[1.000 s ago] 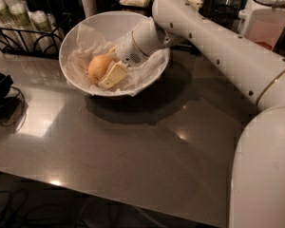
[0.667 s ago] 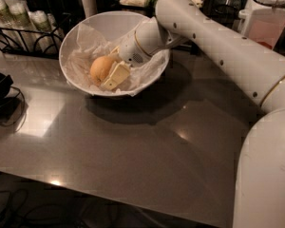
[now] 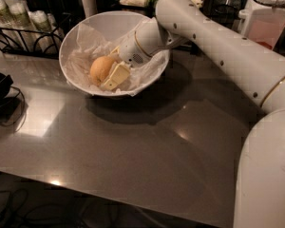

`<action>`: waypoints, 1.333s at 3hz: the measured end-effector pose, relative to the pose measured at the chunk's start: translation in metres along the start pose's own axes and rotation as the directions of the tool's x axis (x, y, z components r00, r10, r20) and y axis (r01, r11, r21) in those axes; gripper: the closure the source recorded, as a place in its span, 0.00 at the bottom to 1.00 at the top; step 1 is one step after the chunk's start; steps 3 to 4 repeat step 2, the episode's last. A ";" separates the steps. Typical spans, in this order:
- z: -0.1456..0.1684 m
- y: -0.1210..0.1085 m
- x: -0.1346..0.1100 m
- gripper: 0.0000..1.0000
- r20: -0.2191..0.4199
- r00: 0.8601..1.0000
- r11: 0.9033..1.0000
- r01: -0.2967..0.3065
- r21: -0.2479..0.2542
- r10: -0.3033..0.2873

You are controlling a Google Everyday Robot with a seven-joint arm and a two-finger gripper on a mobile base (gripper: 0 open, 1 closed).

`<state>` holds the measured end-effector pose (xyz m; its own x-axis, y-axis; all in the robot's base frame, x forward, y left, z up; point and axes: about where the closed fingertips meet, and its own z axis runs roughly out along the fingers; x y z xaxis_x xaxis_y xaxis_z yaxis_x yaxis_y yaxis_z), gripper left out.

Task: Pick orange from white bowl

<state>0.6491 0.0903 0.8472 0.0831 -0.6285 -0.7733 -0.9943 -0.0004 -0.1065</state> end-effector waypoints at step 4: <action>-0.002 0.004 -0.001 1.00 -0.007 1.000 1.000 0.013 0.007 -0.013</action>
Offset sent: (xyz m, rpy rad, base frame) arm -0.1231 0.0469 0.2223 -0.2491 -0.4711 0.0998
